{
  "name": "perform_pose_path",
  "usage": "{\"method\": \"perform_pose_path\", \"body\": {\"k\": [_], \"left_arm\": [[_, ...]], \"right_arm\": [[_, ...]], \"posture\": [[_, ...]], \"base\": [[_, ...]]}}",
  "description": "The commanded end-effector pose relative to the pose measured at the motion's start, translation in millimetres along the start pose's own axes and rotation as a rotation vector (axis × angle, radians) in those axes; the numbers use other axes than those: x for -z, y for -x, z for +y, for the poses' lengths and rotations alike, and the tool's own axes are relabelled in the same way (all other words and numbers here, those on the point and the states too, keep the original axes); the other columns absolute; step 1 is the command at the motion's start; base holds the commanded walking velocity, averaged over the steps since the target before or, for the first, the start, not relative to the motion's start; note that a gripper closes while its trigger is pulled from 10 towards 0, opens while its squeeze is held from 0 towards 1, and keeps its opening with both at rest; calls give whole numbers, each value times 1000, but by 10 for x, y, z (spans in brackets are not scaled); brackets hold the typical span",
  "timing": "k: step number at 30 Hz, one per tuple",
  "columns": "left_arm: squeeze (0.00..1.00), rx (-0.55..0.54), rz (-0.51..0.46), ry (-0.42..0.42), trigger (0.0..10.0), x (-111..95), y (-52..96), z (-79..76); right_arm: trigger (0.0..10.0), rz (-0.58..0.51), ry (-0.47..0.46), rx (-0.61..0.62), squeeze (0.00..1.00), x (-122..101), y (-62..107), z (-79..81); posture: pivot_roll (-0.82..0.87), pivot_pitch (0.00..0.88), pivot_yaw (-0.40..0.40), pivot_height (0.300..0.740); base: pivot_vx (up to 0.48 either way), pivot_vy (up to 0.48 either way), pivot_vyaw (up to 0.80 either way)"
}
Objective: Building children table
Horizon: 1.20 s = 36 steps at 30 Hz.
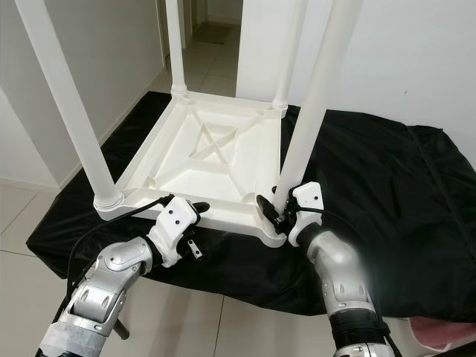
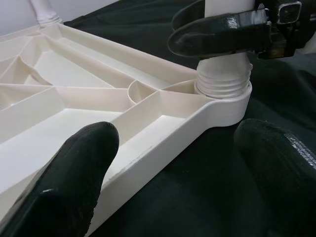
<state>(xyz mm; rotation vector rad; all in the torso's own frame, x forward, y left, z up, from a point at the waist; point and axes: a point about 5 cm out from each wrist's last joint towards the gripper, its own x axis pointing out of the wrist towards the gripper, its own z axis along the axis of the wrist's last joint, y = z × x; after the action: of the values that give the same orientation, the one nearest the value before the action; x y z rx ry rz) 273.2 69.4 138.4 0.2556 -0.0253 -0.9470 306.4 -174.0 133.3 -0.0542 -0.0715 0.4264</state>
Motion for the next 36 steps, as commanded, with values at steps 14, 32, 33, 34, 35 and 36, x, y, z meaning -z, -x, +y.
{"method": "perform_pose_path", "body": {"k": [14,32,33,34,35,36], "left_arm": [[0,-118,15,64,10000,88,9,0],[0,-176,32,65,10000,104,73,42],[0,-176,32,65,10000,104,73,42],[0,-181,34,69,10000,106,78,44],[0,-185,36,69,10000,107,82,44],[0,-185,36,69,10000,107,82,44]], "right_arm": [[10000,43,-2,191,0,86,19,252],[10000,73,-56,490,0,126,-22,560],[10000,73,-56,490,0,126,-22,560],[10000,67,-65,480,0,127,-17,563],[10000,70,-62,482,0,133,-9,570],[10000,70,-62,482,0,133,-9,570]], "posture": [[-6,0,-27,740],[22,0,-40,740],[22,0,-40,740],[22,0,-39,740],[22,0,-40,740],[22,0,-40,740]], "base": [[0,0,0],[0,0,0],[0,0,0],[0,0,0],[0,0,0],[0,0,0]]}}
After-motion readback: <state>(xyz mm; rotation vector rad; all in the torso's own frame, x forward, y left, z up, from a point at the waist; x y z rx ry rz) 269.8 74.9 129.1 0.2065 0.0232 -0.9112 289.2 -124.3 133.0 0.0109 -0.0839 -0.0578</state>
